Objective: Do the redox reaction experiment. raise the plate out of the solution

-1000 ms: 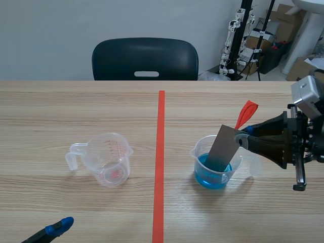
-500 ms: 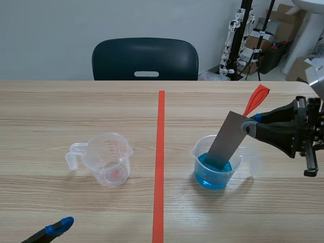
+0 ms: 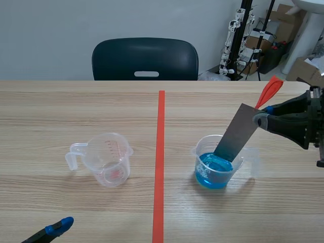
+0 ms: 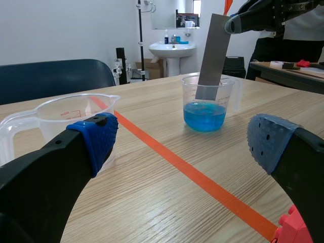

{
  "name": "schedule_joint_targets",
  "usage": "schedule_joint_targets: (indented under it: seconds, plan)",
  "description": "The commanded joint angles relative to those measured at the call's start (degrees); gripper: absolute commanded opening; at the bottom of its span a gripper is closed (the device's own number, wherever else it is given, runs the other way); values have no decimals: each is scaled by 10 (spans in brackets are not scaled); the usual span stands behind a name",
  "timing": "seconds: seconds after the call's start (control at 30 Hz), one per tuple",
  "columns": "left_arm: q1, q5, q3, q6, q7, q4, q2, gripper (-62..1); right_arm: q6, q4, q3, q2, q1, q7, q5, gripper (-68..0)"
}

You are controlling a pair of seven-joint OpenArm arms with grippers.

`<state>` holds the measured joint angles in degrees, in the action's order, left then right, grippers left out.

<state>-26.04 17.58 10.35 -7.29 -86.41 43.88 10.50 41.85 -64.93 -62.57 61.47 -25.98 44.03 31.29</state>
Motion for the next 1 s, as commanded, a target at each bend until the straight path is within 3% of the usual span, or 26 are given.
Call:
schedule_joint_targets:
  seconds: [0.0,0.23,0.47,0.73,0.8,0.97]
  plan:
    - [-5,-2,-1,1,-10,11,0,-73,9,-11,13,9,-9,1,8,-669]
    - [-5,-2,-1,1,-10,11,0,-73,9,-34,15,9,-9,-52,9,-669]
    - [-8,-2,-1,1,-10,11,2,-73,9,-61,15,9,-9,-71,9,-669]
    - [-31,-21,-1,0,-12,11,42,-74,9,-70,15,8,-8,-83,29,-669]
    - [-38,-46,-1,0,-14,12,59,-116,9,-70,15,8,-9,-83,41,-669]
    - [-56,-81,-1,0,-16,23,116,-350,9,-70,15,9,-9,-90,41,-669]
